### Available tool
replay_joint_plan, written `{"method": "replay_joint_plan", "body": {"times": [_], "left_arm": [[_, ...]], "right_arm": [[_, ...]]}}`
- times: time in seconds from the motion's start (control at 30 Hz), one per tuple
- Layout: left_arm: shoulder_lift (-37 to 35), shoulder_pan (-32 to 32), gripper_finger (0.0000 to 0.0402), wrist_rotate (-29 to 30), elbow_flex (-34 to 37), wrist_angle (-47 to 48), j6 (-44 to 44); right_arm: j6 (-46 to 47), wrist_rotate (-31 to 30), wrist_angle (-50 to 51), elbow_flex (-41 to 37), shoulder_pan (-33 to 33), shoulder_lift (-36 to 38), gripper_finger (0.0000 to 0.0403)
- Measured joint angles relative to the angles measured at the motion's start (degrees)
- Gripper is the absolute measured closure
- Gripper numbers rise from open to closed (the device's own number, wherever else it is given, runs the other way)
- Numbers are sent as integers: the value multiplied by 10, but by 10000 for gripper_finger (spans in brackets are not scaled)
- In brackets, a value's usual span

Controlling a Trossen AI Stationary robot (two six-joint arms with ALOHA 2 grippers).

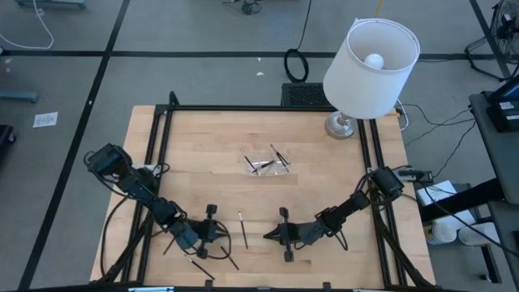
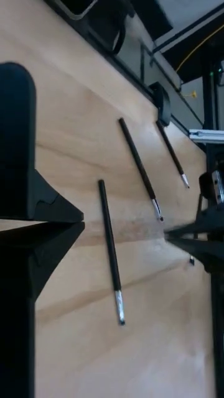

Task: Pick & Place Makeup Supplies
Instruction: Put the makeup brush into the transparent organizer

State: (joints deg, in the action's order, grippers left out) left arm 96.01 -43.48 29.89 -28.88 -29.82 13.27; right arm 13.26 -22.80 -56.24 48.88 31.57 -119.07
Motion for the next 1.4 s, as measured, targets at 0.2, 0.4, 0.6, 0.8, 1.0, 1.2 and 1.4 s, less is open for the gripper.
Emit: {"method": "replay_joint_plan", "body": {"times": [0.2, 0.4, 0.6, 0.8, 1.0, 1.2, 1.4], "left_arm": [[0, 10, 371, 67, 0, -6, -35], [0, 25, 370, 51, 0, -3, -25], [0, 42, 371, -66, -16, 7, -5], [37, 48, 371, -89, -93, 79, -17], [104, 54, 371, -90, -184, 193, -25], [137, 74, 371, -90, -230, 221, -25], [142, 99, 371, -108, -240, 221, -42]], "right_arm": [[76, -15, 17, 0, 2, 0, 402], [117, -16, 64, 0, 2, 0, 390], [118, -70, 58, 0, 2, 0, 379], [126, -81, 56, 0, 2, 0, 380], [148, -117, 66, 0, 2, 0, 381], [147, -117, 73, 0, 3, 0, 380], [146, -117, 74, 0, 3, 0, 380]]}}
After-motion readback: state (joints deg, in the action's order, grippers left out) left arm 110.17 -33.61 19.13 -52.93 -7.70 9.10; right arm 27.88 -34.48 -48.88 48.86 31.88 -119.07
